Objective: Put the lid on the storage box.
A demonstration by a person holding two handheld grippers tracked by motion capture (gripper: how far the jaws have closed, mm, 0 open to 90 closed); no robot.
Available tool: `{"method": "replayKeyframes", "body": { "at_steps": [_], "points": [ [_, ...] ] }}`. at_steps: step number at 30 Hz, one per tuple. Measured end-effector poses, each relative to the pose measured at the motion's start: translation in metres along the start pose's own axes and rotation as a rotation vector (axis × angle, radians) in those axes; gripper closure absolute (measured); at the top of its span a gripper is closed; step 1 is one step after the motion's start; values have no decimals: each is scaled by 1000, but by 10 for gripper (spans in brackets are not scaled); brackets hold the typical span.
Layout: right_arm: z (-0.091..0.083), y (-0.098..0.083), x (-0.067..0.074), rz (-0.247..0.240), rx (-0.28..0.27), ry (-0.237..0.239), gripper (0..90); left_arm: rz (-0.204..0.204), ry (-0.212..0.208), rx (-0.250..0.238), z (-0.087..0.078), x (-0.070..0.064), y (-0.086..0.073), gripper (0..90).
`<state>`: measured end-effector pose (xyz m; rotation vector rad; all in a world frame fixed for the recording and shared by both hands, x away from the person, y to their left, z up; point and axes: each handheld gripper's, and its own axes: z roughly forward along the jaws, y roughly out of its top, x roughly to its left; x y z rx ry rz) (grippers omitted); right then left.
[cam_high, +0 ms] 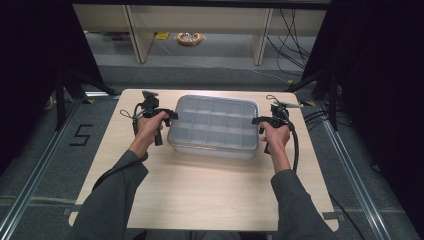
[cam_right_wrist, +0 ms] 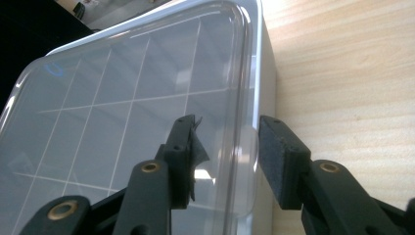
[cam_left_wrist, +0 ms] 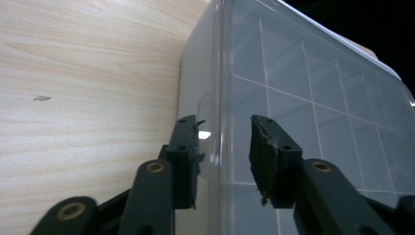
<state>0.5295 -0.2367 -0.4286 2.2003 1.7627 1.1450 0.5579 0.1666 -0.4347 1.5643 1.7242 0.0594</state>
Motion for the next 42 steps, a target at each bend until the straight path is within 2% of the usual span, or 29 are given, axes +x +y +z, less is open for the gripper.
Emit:
{"method": "replayKeyframes", "body": {
  "at_steps": [1, 3, 4, 5, 6, 7, 9, 10, 11, 12, 13, 14, 15, 16, 17, 19, 24, 26, 27, 28, 30, 33, 34, 35, 36, 38, 40, 41, 42],
  "points": [
    [0, 1, 0, 9, 4, 0, 605, -2, 2, -4, 0, -1, 0, 622],
    [0, 1, -4, -28, -6, 2, 605, 14, 5, -5, 0, -2, -1, 617],
    [1, 1, -1, 8, -13, -2, 608, 10, 0, -3, 0, -2, -1, 619],
    [0, 0, -2, 6, -21, 25, 607, 1, -3, -5, 0, -1, -2, 621],
    [1, 1, -3, 1, -24, 4, 609, -3, -3, -8, 0, -1, -2, 623],
    [0, 1, -3, 40, -14, 10, 610, -9, -2, -15, 0, -2, -2, 626],
    [0, 1, -7, 26, -26, 35, 609, -13, -20, -38, -1, -3, -1, 646],
    [0, 1, -6, 41, -31, 27, 618, -9, -23, -33, -1, -4, -1, 645],
    [-1, 0, -8, 32, -35, 32, 633, 6, -18, -16, -1, -4, -2, 637],
    [-2, 0, -10, 50, -34, 35, 640, -2, -19, -3, -1, -4, -2, 623],
    [-2, 0, -16, -8, -51, 38, 637, -5, -14, 4, 1, -4, -3, 626],
    [-6, -1, -13, 34, -36, 36, 641, 4, -7, -1, 2, -3, -4, 638],
    [-7, -2, -14, 33, -41, 42, 643, 2, -7, -6, 2, -4, -4, 637],
    [-8, -2, -11, 81, -26, 62, 640, -4, -4, -10, 3, -4, -4, 638],
    [-8, -2, -13, 56, -34, 61, 637, -4, 2, -13, 3, -5, -4, 635],
    [-6, -2, -13, 65, -49, 56, 633, 12, 4, -7, 4, -6, -4, 629],
    [0, 4, -10, 72, -64, 42, 627, 4, 16, -17, 5, -7, -2, 622],
    [3, 8, -9, 56, -66, 31, 627, 11, 25, -23, 7, -9, -1, 622],
    [4, 9, -7, 77, -61, 25, 624, 9, 24, -27, 8, -9, -1, 620],
    [5, 10, -9, 66, -66, 21, 620, 11, 26, -27, 8, -10, 0, 617],
    [8, 12, -8, 88, -76, 25, 626, 11, 30, -28, 9, -11, 0, 614],
    [10, 15, -12, 79, -80, 30, 632, 12, 23, -27, 9, -12, 1, 602],
    [10, 16, -11, 90, -74, 32, 632, 15, 21, -26, 9, -12, 0, 592],
    [11, 16, -12, 69, -77, 32, 633, 11, 19, -26, 9, -12, 0, 588],
    [11, 17, -11, 83, -73, 32, 631, 10, 16, -28, 9, -12, 0, 574],
    [11, 17, -10, 73, -72, 28, 616, 8, 8, -26, 9, -13, 0, 541],
    [10, 17, -8, 50, -69, 2, 591, 2, -2, -21, 8, -12, 1, 502],
    [9, 16, -8, 25, -72, -11, 590, 7, 4, -19, 7, -11, 1, 497],
    [8, 16, -10, -47, -70, -30, 578, 10, 7, -12, 6, -10, 1, 489]
  ]
}}
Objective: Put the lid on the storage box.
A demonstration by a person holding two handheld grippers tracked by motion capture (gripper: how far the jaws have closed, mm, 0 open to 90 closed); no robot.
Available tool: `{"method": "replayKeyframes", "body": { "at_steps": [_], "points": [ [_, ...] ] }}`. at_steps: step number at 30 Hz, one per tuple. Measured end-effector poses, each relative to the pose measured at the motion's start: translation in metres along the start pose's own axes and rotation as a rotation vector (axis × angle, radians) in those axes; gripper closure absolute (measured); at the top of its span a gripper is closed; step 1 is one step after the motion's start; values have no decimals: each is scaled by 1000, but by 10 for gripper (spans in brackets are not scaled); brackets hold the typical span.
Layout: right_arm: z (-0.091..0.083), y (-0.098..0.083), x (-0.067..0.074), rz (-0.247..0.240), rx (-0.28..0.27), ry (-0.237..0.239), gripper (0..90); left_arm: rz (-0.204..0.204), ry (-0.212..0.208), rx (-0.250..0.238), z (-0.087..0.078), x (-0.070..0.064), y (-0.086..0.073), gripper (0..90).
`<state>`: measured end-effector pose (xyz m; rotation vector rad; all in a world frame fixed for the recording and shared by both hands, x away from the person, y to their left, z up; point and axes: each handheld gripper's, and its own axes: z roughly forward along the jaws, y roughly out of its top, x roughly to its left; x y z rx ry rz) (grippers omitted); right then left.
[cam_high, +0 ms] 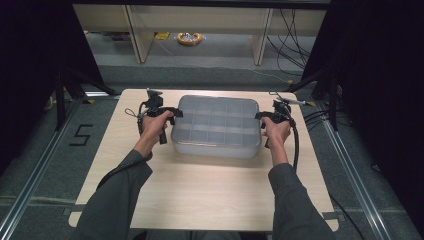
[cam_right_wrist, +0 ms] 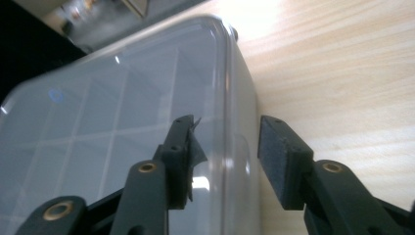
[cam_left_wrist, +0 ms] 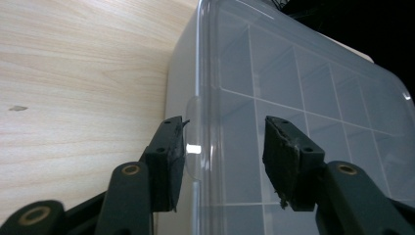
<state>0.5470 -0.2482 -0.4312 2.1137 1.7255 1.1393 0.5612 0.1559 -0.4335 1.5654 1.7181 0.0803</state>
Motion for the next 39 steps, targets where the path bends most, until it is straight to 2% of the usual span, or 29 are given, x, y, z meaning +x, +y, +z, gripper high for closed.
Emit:
{"method": "replayKeyframes", "body": {
  "at_steps": [1, 3, 4, 5, 6, 7, 8, 9, 10, 11, 12, 13, 14, 16, 17, 18, 21, 22, 23, 24, 25, 26, 29, 30, 32, 33, 34, 36, 39],
  "points": [
    [-3, -1, 5, 46, 27, -6, 565, 1, 0, 7, 0, 1, 0, 475],
    [-5, -4, 3, 21, 60, -5, 537, -7, -6, 20, -1, 3, -1, 471],
    [-6, -5, 4, 40, 68, -5, 537, 2, -7, 24, -1, 5, -3, 475],
    [-5, -7, -3, -45, 47, 13, 539, 2, -12, 29, -1, 5, -3, 489],
    [-5, -9, 0, -14, 50, 7, 553, -4, -24, 29, 0, 6, -4, 508],
    [-5, -11, 2, 35, 64, 26, 568, -16, -36, 27, 0, 6, -5, 529],
    [-5, -11, 3, 43, 67, 34, 583, -24, -41, 23, 1, 4, -5, 558],
    [-4, -12, 4, 57, 66, 34, 571, -5, -27, 22, 2, 2, -6, 558],
    [-2, -12, 6, 50, 63, 11, 566, 9, -17, 24, 2, 0, -6, 558],
    [-2, -12, 8, 73, 59, 9, 563, 14, -9, 24, 2, -1, -6, 555],
    [-1, -11, 9, 57, 50, -1, 563, 12, -5, 21, 3, -1, -5, 555],
    [0, -10, 8, 51, 49, 23, 562, 9, -6, 22, 3, -1, -4, 555],
    [1, -9, 9, 52, 45, 23, 561, 0, -4, 22, 3, 0, -4, 556],
    [2, -9, 10, 41, 37, 13, 554, -1, -9, 18, 4, 1, -3, 561],
    [1, -9, 12, 53, 54, 13, 549, 1, -11, 18, 4, 2, -3, 561],
    [2, -9, 12, 34, 47, 8, 548, -2, -9, 14, 4, 2, -3, 562],
    [2, -10, 11, 12, 42, 16, 538, 10, -3, 3, 4, 1, -3, 561],
    [2, -10, 13, 26, 46, 16, 530, 13, -1, 4, 5, 1, -4, 557],
    [5, -10, 6, -73, 20, 13, 526, 18, -1, 3, 5, 1, -4, 550],
    [4, -10, 9, -40, 29, 15, 529, 21, 0, 4, 5, 0, -5, 545],
    [5, -10, 5, -71, 18, 21, 532, 16, -4, 6, 4, 0, -5, 542],
    [4, -10, 8, -44, 24, 21, 535, 15, -4, 4, 3, 0, -5, 530],
    [5, -10, 7, -65, 9, 16, 529, 52, 29, -9, 1, 0, -3, 507],
    [3, -11, 13, -6, 29, 18, 527, 49, 33, -7, 1, 2, -3, 507],
    [2, -11, 14, -6, 33, 16, 527, 41, 30, -3, 1, 4, -4, 507],
    [4, -11, 11, -30, 15, 18, 529, 35, 21, 4, 1, 5, -5, 506],
    [3, -11, 13, -13, 23, 14, 535, 24, 16, -1, 0, 6, -5, 506],
    [2, -9, 11, -21, 4, 6, 534, 25, 13, -2, -3, 8, -4, 501],
    [-4, -7, 10, -7, -4, 22, 533, 30, 4, 0, -7, 8, -3, 475]
  ]
}}
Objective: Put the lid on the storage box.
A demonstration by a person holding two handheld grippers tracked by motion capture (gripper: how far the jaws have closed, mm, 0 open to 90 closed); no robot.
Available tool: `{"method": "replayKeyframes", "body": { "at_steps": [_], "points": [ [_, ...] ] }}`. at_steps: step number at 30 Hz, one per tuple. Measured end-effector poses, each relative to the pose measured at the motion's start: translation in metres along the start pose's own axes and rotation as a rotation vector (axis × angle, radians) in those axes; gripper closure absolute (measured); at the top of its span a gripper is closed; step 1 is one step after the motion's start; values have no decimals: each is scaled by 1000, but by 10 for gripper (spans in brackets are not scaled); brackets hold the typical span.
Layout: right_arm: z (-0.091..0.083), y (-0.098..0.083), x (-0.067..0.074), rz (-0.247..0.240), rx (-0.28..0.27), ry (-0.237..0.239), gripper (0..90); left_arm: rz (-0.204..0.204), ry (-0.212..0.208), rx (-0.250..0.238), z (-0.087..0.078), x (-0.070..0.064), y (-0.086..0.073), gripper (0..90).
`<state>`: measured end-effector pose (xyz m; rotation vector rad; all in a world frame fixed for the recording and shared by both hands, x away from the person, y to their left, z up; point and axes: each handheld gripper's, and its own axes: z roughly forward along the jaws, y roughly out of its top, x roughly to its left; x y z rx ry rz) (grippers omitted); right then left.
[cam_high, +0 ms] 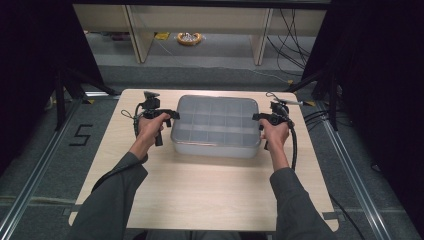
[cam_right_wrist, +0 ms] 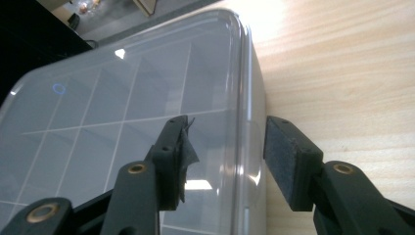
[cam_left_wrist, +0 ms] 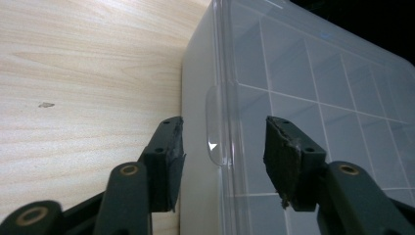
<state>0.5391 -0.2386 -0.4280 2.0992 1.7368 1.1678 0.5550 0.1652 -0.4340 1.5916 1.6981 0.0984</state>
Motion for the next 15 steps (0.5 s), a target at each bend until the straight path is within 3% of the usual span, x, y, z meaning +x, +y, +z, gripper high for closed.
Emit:
{"method": "replayKeyframes", "body": {
  "at_steps": [2, 3, 6, 8, 9, 11, 12, 13, 14, 15],
  "points": [
    [-5, 2, -2, -24, -9, -6, 525, 2, -6, 0, -4, -1, 0, 429],
    [-8, 3, -1, -13, 3, 5, 520, 5, -12, -2, -6, -1, -1, 409],
    [-16, 7, -6, -121, -32, -27, 519, 38, -21, -14, -17, -3, -3, 407],
    [-25, 8, -5, -104, -30, -13, 512, 60, -32, -17, -25, -4, -6, 384],
    [-28, 9, -8, -144, -42, -8, 511, 65, -38, -19, -28, -4, -7, 366],
    [-35, 8, -5, -145, -32, 19, 503, 101, -48, -12, -37, -6, -13, 341],
    [-38, 7, -1, -108, -20, 23, 495, 114, -55, -16, -41, -7, -17, 329],
    [-40, 6, -2, -149, -39, 23, 494, 138, -60, -17, -45, -7, -21, 324],
    [-44, 3, 2, -122, -25, 39, 487, 160, -61, -16, -48, -7, -23, 316],
    [-44, 3, -1, -183, -46, 50, 478, 180, -66, -18, -53, -9, -29, 308]
  ]
}}
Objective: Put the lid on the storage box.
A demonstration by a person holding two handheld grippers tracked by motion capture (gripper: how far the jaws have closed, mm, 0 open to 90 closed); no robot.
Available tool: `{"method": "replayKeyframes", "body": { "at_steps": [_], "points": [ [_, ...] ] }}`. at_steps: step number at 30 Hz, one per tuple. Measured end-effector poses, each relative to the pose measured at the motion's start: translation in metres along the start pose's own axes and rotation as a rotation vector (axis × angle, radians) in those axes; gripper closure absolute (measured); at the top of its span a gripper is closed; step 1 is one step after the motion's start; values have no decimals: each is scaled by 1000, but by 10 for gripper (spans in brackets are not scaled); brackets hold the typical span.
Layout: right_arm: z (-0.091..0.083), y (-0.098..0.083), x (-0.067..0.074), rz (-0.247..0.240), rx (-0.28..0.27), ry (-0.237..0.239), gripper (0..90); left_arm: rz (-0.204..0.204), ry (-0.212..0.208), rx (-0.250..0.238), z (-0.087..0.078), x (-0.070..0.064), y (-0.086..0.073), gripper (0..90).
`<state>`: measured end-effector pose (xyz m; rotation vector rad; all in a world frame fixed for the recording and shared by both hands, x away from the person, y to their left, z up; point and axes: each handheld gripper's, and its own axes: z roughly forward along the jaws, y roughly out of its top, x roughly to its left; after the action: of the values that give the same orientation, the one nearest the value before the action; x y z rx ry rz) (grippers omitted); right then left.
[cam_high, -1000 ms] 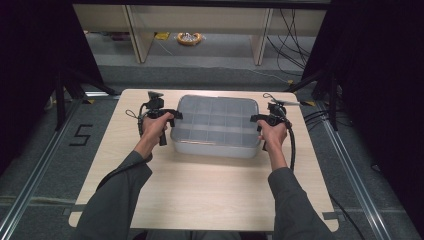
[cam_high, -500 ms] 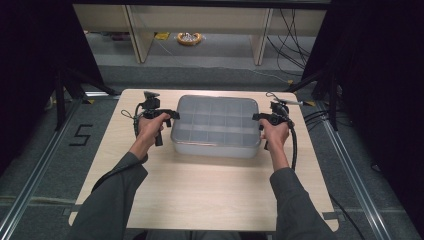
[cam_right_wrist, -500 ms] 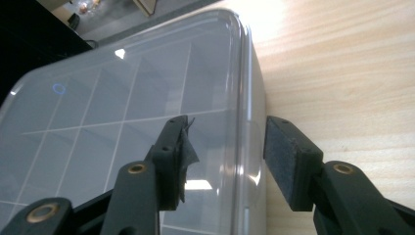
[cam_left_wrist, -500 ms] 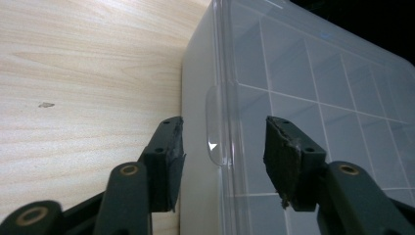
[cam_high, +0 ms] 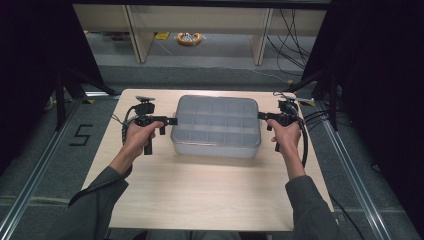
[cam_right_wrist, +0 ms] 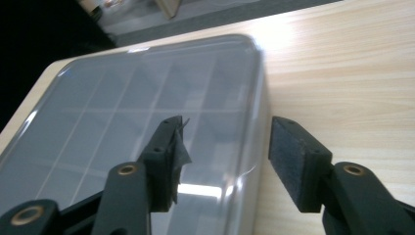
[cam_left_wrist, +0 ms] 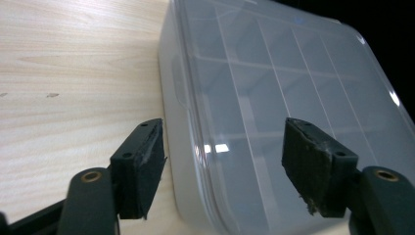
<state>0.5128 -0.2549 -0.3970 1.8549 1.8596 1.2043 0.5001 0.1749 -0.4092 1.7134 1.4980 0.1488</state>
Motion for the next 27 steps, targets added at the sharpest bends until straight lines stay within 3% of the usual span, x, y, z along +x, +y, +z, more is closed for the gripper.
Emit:
{"method": "replayKeyframes", "body": {
  "at_steps": [1, 3, 5, 7, 8, 10, 13, 19, 20, 24, 27],
  "points": [
    [-2, -2, 0, -57, -10, 20, 474, 13, -5, 1, -3, -2, -4, 302],
    [-8, -7, 9, -55, 9, 42, 448, 23, -27, 11, -9, -4, -12, 272],
    [-12, -12, 12, -110, 1, 75, 435, 51, -31, 20, -15, -6, -20, 262],
    [-20, -18, 22, -79, 18, 105, 416, 72, -27, 16, -19, -8, -26, 262],
    [-23, -20, 22, -122, 9, 121, 401, 75, -34, 13, -21, -8, -29, 260],
    [-27, -26, 26, -141, 15, 139, 379, 94, -39, 8, -25, -10, -36, 251],
    [-33, -36, 30, -168, 25, 149, 353, 107, -49, 5, -30, -13, -47, 238],
    [-45, -63, 38, -192, 24, 172, 307, 135, -112, 1, -38, -20, -79, 212],
    [-46, -69, 37, -224, 18, 185, 294, 144, -124, 2, -39, -21, -84, 207],
    [-51, -87, 39, -256, 22, 200, 255, 184, -110, 1, -41, -25, -103, 196],
    [-54, -100, 43, -280, 27, 188, 220, 239, -101, 20, -42, -26, -117, 192]
  ]
}}
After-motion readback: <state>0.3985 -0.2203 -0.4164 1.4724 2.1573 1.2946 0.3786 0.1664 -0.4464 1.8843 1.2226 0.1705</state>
